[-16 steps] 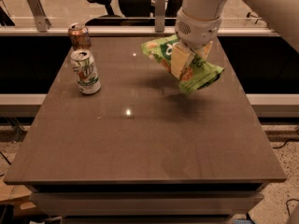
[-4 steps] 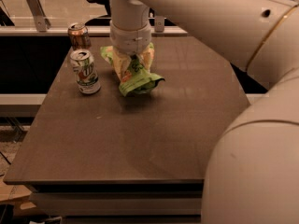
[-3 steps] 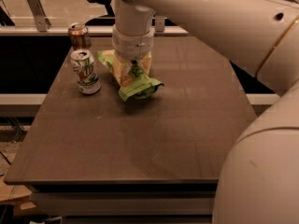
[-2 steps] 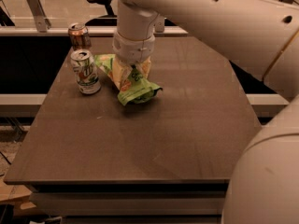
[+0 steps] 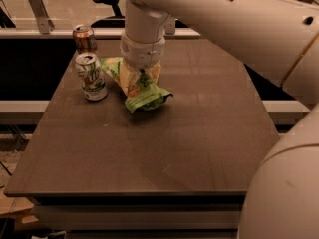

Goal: Move green rice chip bag near 7up can

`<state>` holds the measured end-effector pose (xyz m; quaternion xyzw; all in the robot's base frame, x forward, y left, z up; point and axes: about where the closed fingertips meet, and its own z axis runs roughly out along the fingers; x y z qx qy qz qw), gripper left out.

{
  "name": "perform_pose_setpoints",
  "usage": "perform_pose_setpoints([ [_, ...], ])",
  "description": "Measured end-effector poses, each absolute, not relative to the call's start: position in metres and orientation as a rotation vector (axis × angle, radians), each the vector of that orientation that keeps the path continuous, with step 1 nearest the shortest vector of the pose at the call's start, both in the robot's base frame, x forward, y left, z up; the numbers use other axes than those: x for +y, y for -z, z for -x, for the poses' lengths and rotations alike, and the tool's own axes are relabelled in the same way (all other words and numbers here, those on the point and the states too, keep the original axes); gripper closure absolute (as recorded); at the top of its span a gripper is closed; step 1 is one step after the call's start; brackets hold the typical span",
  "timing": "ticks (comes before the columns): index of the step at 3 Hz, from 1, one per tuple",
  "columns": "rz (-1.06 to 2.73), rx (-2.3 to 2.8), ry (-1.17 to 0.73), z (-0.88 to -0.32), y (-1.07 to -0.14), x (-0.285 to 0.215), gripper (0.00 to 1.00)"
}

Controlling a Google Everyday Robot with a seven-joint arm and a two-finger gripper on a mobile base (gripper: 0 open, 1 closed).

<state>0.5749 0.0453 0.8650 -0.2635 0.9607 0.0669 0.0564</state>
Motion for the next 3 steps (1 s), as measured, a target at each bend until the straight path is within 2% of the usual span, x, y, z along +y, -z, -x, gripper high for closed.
perform_pose_setpoints([
  [1,0.800,2.911,-0.204,-0.5749,-0.8652,0.0458,0.12],
  [2,0.800,2.908,-0.205,-0.5749,-0.8655,0.0464,0.00],
  [3,0.800,2.907,-0.205,-0.5749,-0.8655,0.0464,0.00],
])
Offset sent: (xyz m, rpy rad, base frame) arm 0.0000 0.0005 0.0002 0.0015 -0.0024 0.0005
